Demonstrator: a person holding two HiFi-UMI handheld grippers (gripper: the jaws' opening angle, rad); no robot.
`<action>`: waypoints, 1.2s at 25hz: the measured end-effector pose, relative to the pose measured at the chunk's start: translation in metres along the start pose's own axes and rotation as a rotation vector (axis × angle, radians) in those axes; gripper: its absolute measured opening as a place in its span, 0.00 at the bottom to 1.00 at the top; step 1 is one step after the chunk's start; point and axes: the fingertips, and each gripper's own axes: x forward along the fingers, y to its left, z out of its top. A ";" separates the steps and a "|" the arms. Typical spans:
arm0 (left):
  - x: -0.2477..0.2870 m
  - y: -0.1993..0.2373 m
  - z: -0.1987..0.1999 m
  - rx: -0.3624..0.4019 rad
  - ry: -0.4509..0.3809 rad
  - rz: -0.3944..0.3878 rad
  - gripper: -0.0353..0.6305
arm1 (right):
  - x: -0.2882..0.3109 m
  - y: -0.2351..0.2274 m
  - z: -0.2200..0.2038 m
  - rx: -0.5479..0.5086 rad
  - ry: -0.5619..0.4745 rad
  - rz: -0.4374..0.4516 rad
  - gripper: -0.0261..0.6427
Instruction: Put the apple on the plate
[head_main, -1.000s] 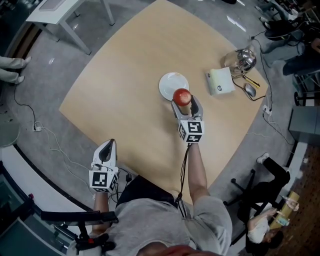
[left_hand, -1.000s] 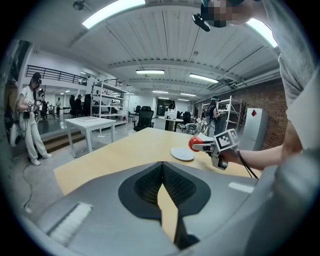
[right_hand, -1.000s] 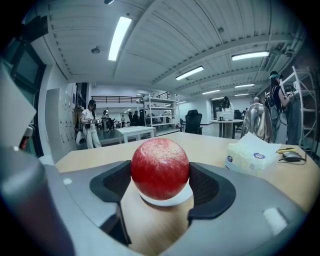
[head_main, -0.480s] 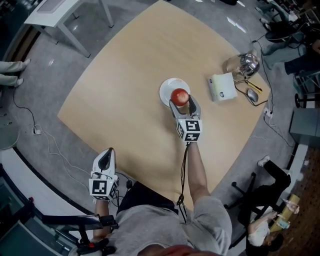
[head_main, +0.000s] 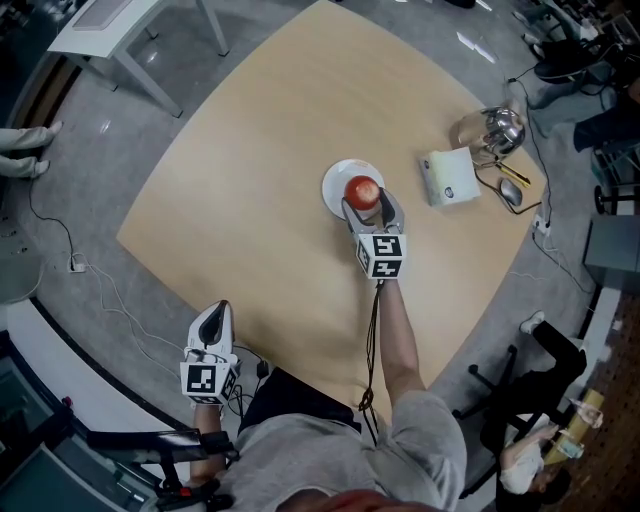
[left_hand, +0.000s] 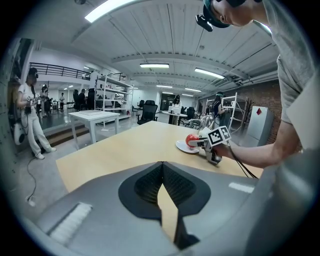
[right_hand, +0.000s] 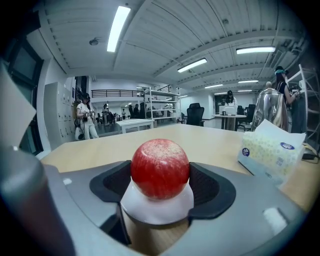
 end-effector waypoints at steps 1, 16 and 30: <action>0.000 0.000 -0.001 0.000 0.001 -0.001 0.08 | 0.001 0.000 -0.002 0.000 0.007 0.000 0.59; -0.005 -0.003 -0.002 0.002 0.008 0.005 0.08 | 0.006 -0.002 -0.005 0.006 0.013 -0.014 0.59; -0.014 -0.007 0.009 0.005 -0.020 0.007 0.08 | -0.005 0.000 0.002 0.029 0.009 -0.007 0.62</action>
